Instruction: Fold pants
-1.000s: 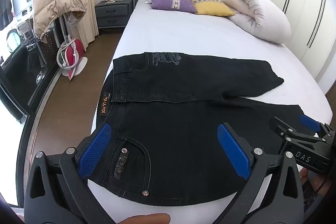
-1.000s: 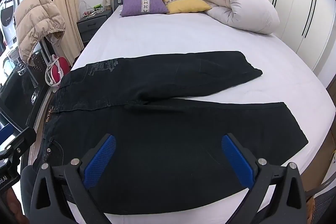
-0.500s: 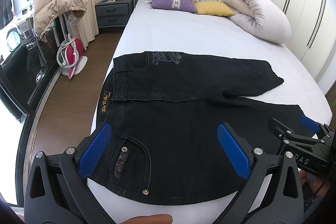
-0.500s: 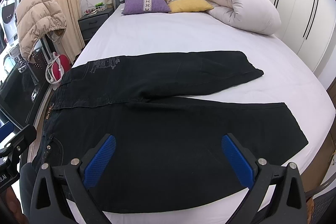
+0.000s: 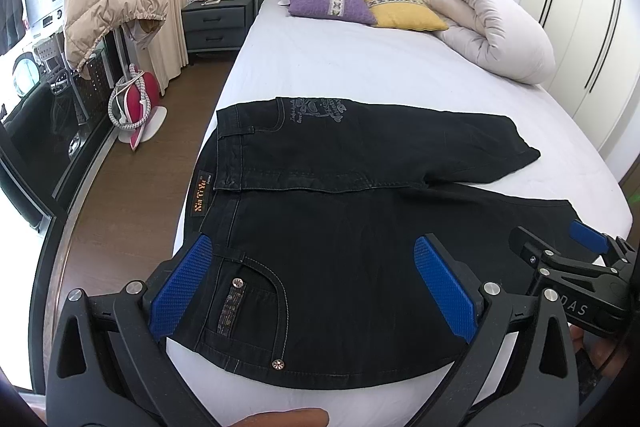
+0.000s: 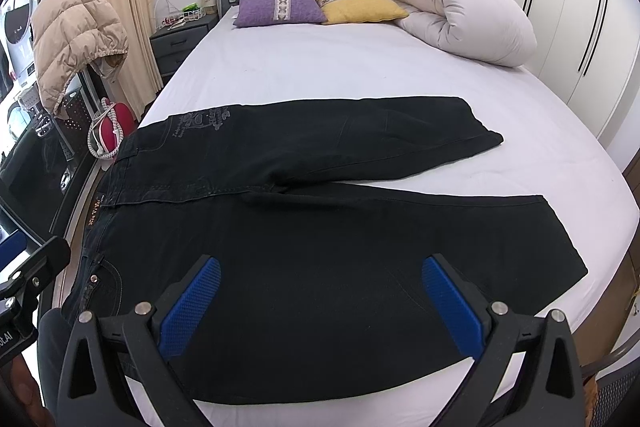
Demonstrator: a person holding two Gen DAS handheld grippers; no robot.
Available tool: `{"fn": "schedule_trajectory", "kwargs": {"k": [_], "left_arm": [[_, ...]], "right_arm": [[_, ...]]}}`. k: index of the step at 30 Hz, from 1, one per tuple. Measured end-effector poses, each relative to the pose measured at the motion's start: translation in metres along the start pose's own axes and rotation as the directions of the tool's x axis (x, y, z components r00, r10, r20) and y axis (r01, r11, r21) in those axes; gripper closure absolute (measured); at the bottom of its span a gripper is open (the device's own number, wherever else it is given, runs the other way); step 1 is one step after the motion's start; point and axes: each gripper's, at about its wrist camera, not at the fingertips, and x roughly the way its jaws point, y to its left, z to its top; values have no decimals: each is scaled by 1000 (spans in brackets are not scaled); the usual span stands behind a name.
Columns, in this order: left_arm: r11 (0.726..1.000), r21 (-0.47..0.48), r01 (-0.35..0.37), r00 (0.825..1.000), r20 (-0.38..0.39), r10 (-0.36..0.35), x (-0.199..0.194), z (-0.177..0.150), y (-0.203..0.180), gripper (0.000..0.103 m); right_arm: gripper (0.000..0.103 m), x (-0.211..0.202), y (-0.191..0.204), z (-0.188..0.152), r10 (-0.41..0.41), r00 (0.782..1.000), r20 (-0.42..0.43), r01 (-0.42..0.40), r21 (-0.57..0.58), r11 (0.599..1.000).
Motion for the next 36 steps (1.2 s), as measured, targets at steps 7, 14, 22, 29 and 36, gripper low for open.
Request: {"fn": "schedule_trajectory", "kwargs": {"k": [7, 14, 22, 29, 36], "left_arm": [[1000, 0, 1, 1000, 0, -1, 0, 0, 0, 0], [1000, -1, 1, 1000, 0, -1, 0, 0, 0, 0], [1000, -1, 2, 1000, 0, -2, 0, 0, 0, 0], [1000, -2, 2, 1000, 0, -2, 0, 0, 0, 0], [1000, -3, 6, 1000, -2, -6, 3, -2, 2, 0]], "right_arm": [[0, 0, 0, -1, 0, 1000, 1, 0, -4, 1000], [0, 0, 1, -1, 0, 1000, 0, 0, -4, 1000], [0, 0, 1, -1, -1, 1000, 0, 1, -3, 1000], [0, 0, 1, -1, -1, 1000, 0, 1, -4, 1000], [0, -1, 3, -3, -1, 1000, -2, 1, -7, 1000]]}}
